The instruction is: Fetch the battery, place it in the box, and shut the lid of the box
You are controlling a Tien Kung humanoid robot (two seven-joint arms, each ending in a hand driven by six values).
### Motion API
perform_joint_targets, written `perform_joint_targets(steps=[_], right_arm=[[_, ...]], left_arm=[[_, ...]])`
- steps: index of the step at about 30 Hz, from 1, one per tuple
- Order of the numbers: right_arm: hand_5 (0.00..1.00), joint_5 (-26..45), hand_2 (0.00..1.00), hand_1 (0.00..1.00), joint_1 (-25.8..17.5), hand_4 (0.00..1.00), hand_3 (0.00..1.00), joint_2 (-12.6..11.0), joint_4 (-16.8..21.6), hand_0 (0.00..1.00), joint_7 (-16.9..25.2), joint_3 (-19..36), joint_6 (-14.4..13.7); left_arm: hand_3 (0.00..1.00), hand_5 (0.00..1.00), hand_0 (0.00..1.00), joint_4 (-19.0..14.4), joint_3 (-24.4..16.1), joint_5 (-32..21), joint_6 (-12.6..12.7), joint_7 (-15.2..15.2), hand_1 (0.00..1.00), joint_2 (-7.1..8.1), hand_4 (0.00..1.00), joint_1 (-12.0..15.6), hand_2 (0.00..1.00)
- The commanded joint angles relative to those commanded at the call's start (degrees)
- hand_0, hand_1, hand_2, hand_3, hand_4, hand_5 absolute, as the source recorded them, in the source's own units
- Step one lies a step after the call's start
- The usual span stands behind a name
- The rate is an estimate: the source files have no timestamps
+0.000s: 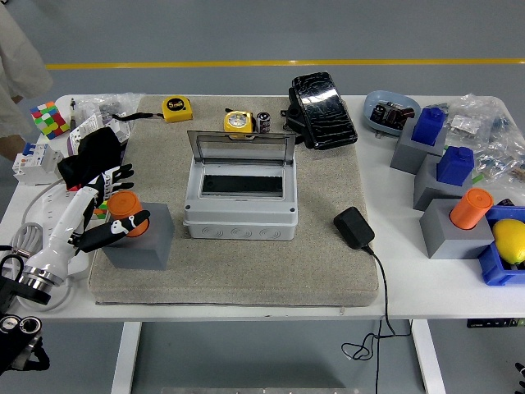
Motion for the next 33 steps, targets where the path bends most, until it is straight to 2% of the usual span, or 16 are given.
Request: perform_joint_targets(steps=[4, 5, 17, 18, 23, 24, 29, 30, 33], right_arm=[[0.408, -0.05, 0.659, 0.659, -0.20, 0.969, 0.538, 0.10, -0.08, 0.646, -0.09, 0.18, 0.03], [0.406, -0.06, 0.660, 0.659, -0.24, 0.970, 0.539, 0.17, -0.07, 0.646, -0.06, 0.27, 0.01], [0.406, -0.20, 0.660, 0.660, -0.54, 0.972, 0.539, 0.78, 0.02, 0.646, 0.01, 0.52, -0.18], [0.406, -0.21, 0.660, 0.660, -0.54, 0.972, 0.539, 0.76, 0.01, 0.646, -0.03, 0.51, -0.18], [0.406, -0.17, 0.660, 0.660, -0.56, 0.972, 0.539, 0.89, 0.00, 0.646, -0.12, 0.63, -0.24], [0.406, -0.19, 0.661, 0.660, -0.53, 0.972, 0.539, 0.94, 0.00, 0.646, -0.13, 0.69, -0.27], [0.406, -0.28, 0.661, 0.660, -0.37, 0.972, 0.539, 1.01, 0.11, 0.646, -0.18, 0.93, -0.29], [0.406, -0.28, 0.660, 0.659, -0.39, 0.973, 0.539, 1.00, 0.11, 0.645, -0.22, 0.93, -0.26], [0.406, -0.26, 0.660, 0.659, -0.48, 0.973, 0.539, 1.00, 0.07, 0.645, -0.32, 0.93, -0.16]], left_arm=[[0.809, 0.206, 0.636, 0.19, 0.58, -0.20, 0.92, -0.63, 0.684, -0.49, 0.998, -0.42, 0.747], [0.768, 0.112, 0.609, 0.28, 0.76, -0.11, 1.19, -0.68, 0.654, -0.72, 0.998, -0.61, 0.709], [0.766, 0.080, 0.590, 1.32, 1.19, -1.62, 1.25, -0.73, 0.643, -2.85, 0.998, -2.11, 0.691], [0.755, 0.047, 0.563, 1.40, 1.07, -1.94, 1.22, -0.78, 0.624, -3.01, 0.998, -2.22, 0.668], [0.755, 0.047, 0.563, 1.81, 0.87, -4.15, 0.87, -1.10, 0.624, -3.60, 0.998, -2.50, 0.668], [0.703, 0.009, 0.479, 1.84, 0.88, -4.55, 0.78, -1.19, 0.552, -3.60, 0.998, -2.48, 0.594], [0.703, 0.009, 0.479, 1.75, 0.73, -6.62, -0.13, -1.44, 0.552, -3.55, 0.998, -2.47, 0.594], [0.663, 0.002, 0.448, 1.64, 0.71, -6.89, -0.29, -1.47, 0.473, -3.54, 0.998, -2.42, 0.499], [0.663, 0.002, 0.448, 1.64, 0.80, -7.72, -0.68, -1.59, 0.473, -3.71, 0.998, -2.33, 0.499]])
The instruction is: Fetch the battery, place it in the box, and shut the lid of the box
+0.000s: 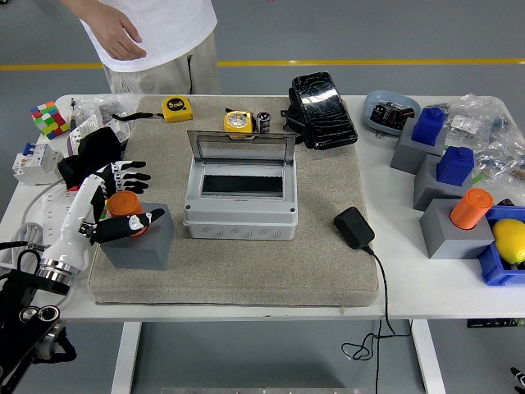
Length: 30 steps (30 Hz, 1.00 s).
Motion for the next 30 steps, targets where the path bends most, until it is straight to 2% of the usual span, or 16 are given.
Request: perform_joint_targets(steps=[2, 3, 8, 9, 14, 15, 20, 21, 26, 27, 30], right_arm=[[0.406, 0.04, 0.660, 0.659, -0.06, 0.973, 0.539, 0.00, 0.00, 0.645, -0.03, 0.01, 0.02], [0.405, 0.04, 0.660, 0.659, -0.10, 0.973, 0.539, 0.01, -0.01, 0.646, -0.05, 0.01, 0.03], [0.405, 0.08, 0.660, 0.659, -0.06, 0.973, 0.539, 0.03, 0.05, 0.646, -0.07, 0.07, 0.00], [0.405, 0.10, 0.660, 0.659, -0.07, 0.973, 0.539, 0.03, 0.06, 0.645, -0.08, 0.07, 0.01], [0.405, 0.08, 0.660, 0.659, -0.09, 0.973, 0.539, 0.03, 0.05, 0.645, -0.16, 0.18, 0.01], [0.405, 0.07, 0.661, 0.659, -0.10, 0.973, 0.540, 0.04, 0.05, 0.646, -0.17, 0.21, 0.00], [0.405, 0.11, 0.661, 0.659, -0.07, 0.973, 0.540, 0.13, 0.07, 0.646, -0.15, 0.24, -0.06], [0.404, 0.09, 0.660, 0.659, -0.05, 0.973, 0.540, 0.16, 0.09, 0.645, -0.14, 0.25, -0.10], [0.404, -0.25, 0.660, 0.659, -0.07, 0.973, 0.540, 0.35, 0.09, 0.645, -0.12, 0.88, -0.27], [0.405, -0.26, 0.661, 0.659, -0.05, 0.974, 0.540, 0.34, 0.10, 0.645, -0.12, 0.89, -0.27], [0.405, -0.26, 0.661, 0.659, -0.08, 0.974, 0.540, 0.38, 0.08, 0.645, -0.17, 0.99, -0.27]], left_arm=[[0.663, 0.002, 0.448, 0.08, 0.20, -0.43, -0.24, 0.01, 0.473, -0.15, 0.998, 0.04, 0.499], [0.614, 0.002, 0.476, 0.11, 0.28, -0.61, -0.30, 0.01, 0.454, -0.23, 0.998, 0.08, 0.472], [0.614, 0.002, 0.476, 0.20, -0.04, -1.66, -0.55, -0.10, 0.454, -0.58, 0.998, 0.24, 0.472], [0.573, 0.002, 0.436, 0.17, 0.08, -1.84, -0.40, -0.31, 0.423, -0.58, 0.998, 0.23, 0.446], [0.573, 0.002, 0.436, 0.18, 0.35, -2.34, 0.03, -1.04, 0.423, -0.91, 0.998, 0.16, 0.446], [0.533, 0.002, 0.270, 0.19, 0.40, -2.47, 0.11, -1.18, 0.333, -0.99, 0.998, 0.15, 0.413], [0.533, 0.002, 0.270, 0.45, 1.02, -3.01, 0.53, -1.71, 0.333, -1.28, 0.998, 0.00, 0.413], [0.497, 0.002, 0.120, 0.57, 1.21, -3.17, 0.60, -1.85, 0.209, -1.35, 0.998, -0.05, 0.378], [0.497, 0.002, 0.120, 0.94, 1.45, -3.73, 0.99, -2.52, 0.209, -1.68, 0.998, -0.11, 0.378], [0.479, 0.002, 0.033, 1.06, 1.41, -3.82, 1.07, -2.66, 0.079, -1.75, 0.998, -0.22, 0.331], [0.479, 0.002, 0.033, 1.20, 1.51, -4.26, 1.47, -3.20, 0.079, -1.80, 0.998, -0.53, 0.331]])
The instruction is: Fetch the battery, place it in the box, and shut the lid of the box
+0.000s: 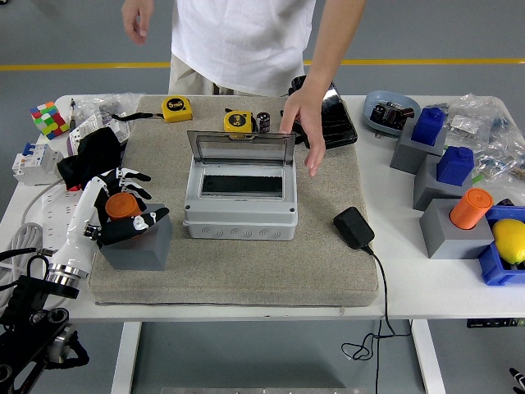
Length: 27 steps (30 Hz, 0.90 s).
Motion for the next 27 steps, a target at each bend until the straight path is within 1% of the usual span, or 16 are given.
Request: perform_joint_targets(steps=[2, 3, 5, 8, 9, 14, 15, 20, 24, 27], right_arm=[[0.405, -0.12, 0.661, 0.659, -0.01, 0.974, 0.540, -0.01, -0.02, 0.645, -0.05, 0.23, -0.03], [0.405, -0.25, 0.660, 0.659, -0.01, 0.974, 0.540, 0.02, -0.05, 0.645, -0.08, 0.46, -0.06], [0.405, -0.57, 0.660, 0.659, 0.00, 0.974, 0.540, 0.09, -0.07, 0.645, -0.10, 1.00, -0.12], [0.405, -0.90, 0.660, 0.659, 0.03, 0.974, 0.540, 0.16, -0.04, 0.645, -0.01, 1.39, -0.14], [0.405, -0.93, 0.660, 0.659, 0.03, 0.974, 0.540, 0.18, -0.02, 0.644, 0.02, 1.40, -0.14], [0.405, -0.96, 0.660, 0.659, -0.10, 0.974, 0.540, 0.32, -0.04, 0.644, 0.12, 1.48, -0.05], [0.404, -0.97, 0.660, 0.659, -0.11, 0.973, 0.540, 0.33, -0.04, 0.644, 0.12, 1.47, -0.03], [0.404, -0.92, 0.660, 0.659, 0.00, 0.973, 0.540, 0.32, -0.04, 0.644, 0.13, 1.48, 0.05], [0.404, -0.76, 0.660, 0.659, 0.02, 0.973, 0.539, 0.34, -0.07, 0.644, 0.19, 1.37, 0.10], [0.403, -0.57, 0.660, 0.659, 0.01, 0.973, 0.540, 0.43, -0.13, 0.644, 0.22, 1.25, 0.13]], left_arm=[[0.479, 0.002, 0.033, 0.27, 0.16, -0.37, 0.20, -0.42, 0.079, -0.13, 0.998, -0.36, 0.331], [0.315, 0.002, 0.016, 0.50, 0.24, -0.58, 0.36, -0.75, 0.029, -0.24, 0.998, -0.56, 0.246], [0.315, 0.002, 0.016, 1.01, 0.25, -0.94, 0.63, -1.37, 0.029, -0.57, 0.998, -0.91, 0.246], [0.315, 0.002, 0.016, 2.23, 0.12, -1.08, 0.55, -1.59, 0.029, -1.49, 0.998, -1.68, 0.246], [0.240, 0.002, 0.010, 2.36, 0.26, -1.11, 0.51, -1.59, 0.002, -1.62, 0.998, -1.82, 0.181], [0.240, 0.002, 0.010, 2.47, 1.50, -1.76, 0.66, -2.35, 0.002, -2.02, 0.998, -2.22, 0.181], [0.221, 0.002, 0.011, 2.41, 1.60, -1.89, 0.72, -2.55, 0.002, -2.07, 0.998, -2.22, 0.168], [0.221, 0.002, 0.011, 1.79, 1.56, -2.17, 1.09, -3.56, 0.002, -2.04, 0.998, -2.45, 0.168], [0.218, 0.002, 0.010, 0.64, 1.07, -1.60, 1.39, -3.77, 0.002, -1.45, 0.998, -3.00, 0.163], [0.217, 0.002, 0.008, 0.53, 1.35, -0.61, 1.51, -3.45, 0.002, -0.68, 0.998, -4.48, 0.161]])
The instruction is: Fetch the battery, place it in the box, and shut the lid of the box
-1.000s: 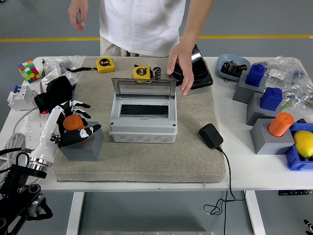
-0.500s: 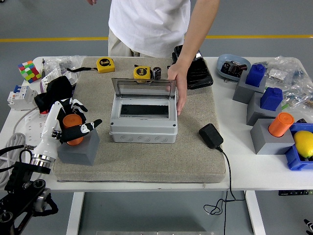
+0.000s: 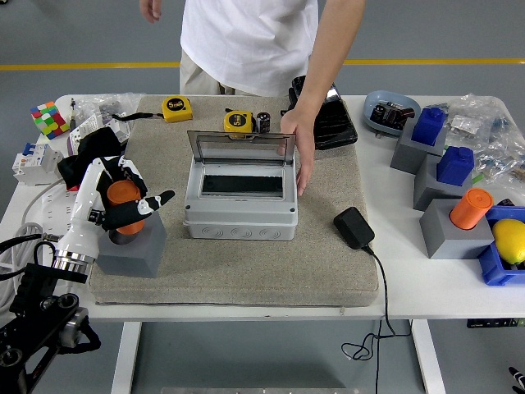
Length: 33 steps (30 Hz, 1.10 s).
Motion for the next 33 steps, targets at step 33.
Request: perform_joint_targets(steps=[33], right_arm=[[0.402, 1.74, 0.660, 0.659, -0.06, 0.971, 0.540, 0.43, -0.11, 0.644, 0.33, -3.00, -0.82]], left_arm=[[0.397, 0.002, 0.004, 2.35, 28.80, 31.27, 5.56, 22.13, 0.002, 0.18, 0.998, -29.24, 0.194]])
